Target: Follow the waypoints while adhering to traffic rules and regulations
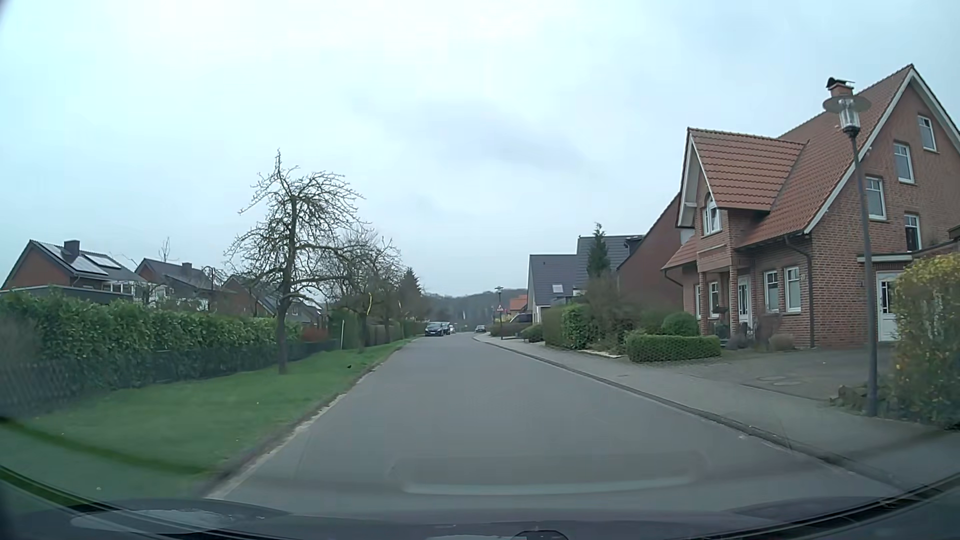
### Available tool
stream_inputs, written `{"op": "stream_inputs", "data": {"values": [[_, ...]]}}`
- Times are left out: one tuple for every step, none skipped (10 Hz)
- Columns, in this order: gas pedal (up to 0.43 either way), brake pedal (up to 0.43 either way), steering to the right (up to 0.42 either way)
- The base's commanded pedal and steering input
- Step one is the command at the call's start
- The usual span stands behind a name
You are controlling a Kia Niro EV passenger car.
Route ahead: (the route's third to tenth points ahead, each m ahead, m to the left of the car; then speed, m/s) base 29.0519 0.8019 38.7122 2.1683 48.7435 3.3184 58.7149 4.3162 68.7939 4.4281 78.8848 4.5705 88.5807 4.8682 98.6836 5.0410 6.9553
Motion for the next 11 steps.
{"op": "stream_inputs", "data": {"values": [[0.248,0.0,0.021],[0.248,0.0,0.016],[0.248,0.0,0.01],[0.248,0.0,0.004],[0.248,0.0,0.001],[0.248,0.0,0.0],[0.248,0.0,-0.003],[0.248,0.0,-0.01],[0.248,0.0,-0.014],[0.248,0.0,-0.015],[0.248,0.0,-0.015]]}}
